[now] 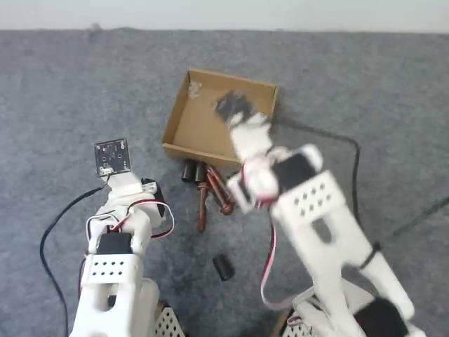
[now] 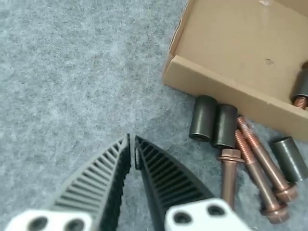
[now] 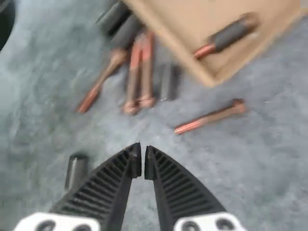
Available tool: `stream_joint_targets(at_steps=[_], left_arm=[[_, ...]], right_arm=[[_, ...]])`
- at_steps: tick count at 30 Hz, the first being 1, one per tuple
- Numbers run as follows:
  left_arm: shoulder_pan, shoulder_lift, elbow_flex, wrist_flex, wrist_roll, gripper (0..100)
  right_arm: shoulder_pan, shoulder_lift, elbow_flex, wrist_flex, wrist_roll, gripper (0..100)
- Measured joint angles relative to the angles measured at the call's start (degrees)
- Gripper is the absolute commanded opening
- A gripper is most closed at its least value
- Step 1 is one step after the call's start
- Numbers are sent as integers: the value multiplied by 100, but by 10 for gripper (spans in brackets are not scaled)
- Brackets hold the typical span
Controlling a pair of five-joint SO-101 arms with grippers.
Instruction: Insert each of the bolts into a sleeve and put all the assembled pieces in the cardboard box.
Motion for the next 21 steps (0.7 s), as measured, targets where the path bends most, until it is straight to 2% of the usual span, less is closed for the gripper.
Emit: stream_joint_targets(at_steps=[7,13,16,21], left_arm=[[0,0,0,0,0,12],[0,0,0,0,0,12],[0,0,0,0,0,12],[0,0,0,-132,0,12]], right_arm=[[-1459,-782,1899,-536,-229,18],[-1741,-844,2365,-1116,-651,110],[-1996,-844,2629,-1354,-1002,112],[-2444,-844,2963,-1767,-1116,114]])
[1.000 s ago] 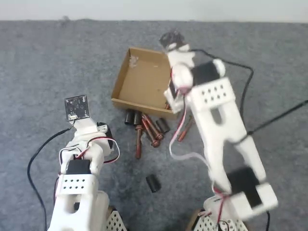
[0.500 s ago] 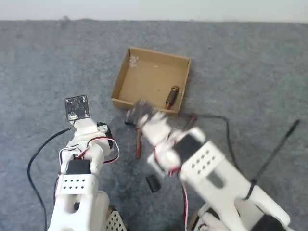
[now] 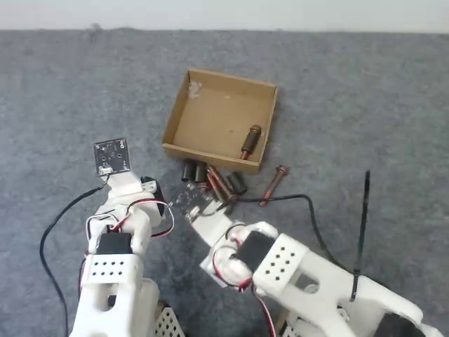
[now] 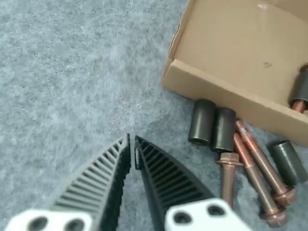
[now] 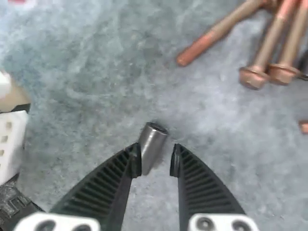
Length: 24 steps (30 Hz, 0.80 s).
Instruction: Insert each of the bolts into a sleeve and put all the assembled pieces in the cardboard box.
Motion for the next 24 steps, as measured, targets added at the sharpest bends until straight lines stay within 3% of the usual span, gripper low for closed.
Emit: stream_joint_targets(at_steps=[11,24], left_arm=[[-18,0,0,-26,-26,12],[-26,0,0,-26,-26,12]], right_arm=[[-281,1363,62,-703,-536,117],[-396,1486,211,-1037,-571,117]])
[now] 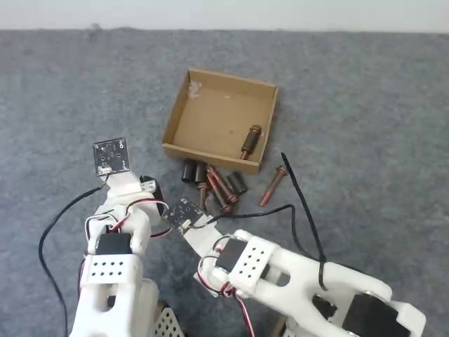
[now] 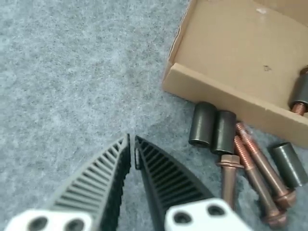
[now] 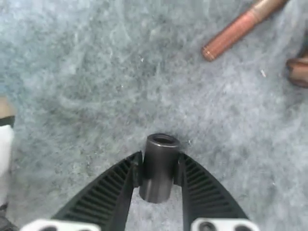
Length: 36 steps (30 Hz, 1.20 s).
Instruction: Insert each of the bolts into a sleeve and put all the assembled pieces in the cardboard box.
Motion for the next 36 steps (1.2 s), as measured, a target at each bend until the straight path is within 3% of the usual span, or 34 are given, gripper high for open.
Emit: stream_joint_targets(at_steps=[14,19,29,36], left_arm=[[0,0,0,0,0,12],[0,0,0,0,0,12],[0,0,0,0,0,12],[9,0,0,0,26,12]], right_arm=[[44,18,79,-114,0,110],[70,176,70,-149,9,2],[105,448,-105,-105,185,6],[905,-9,-79,448,220,6]])
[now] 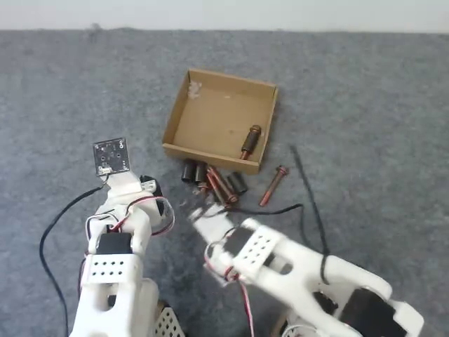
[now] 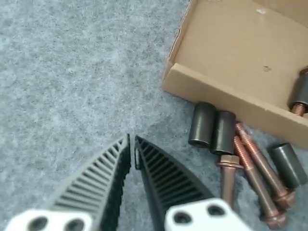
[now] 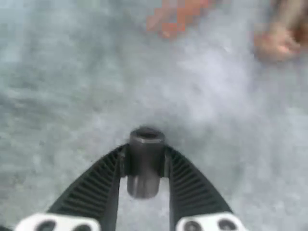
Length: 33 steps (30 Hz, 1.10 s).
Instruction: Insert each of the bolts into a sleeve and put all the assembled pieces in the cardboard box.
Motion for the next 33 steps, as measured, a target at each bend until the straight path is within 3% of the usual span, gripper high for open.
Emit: stream_joint_targets(at_steps=[14,33], left_arm=[[0,0,0,0,0,12],[0,0,0,0,0,12]], right_arm=[[2048,-1424,26,9,18,7],[2066,-2963,2620,-4237,18,7]])
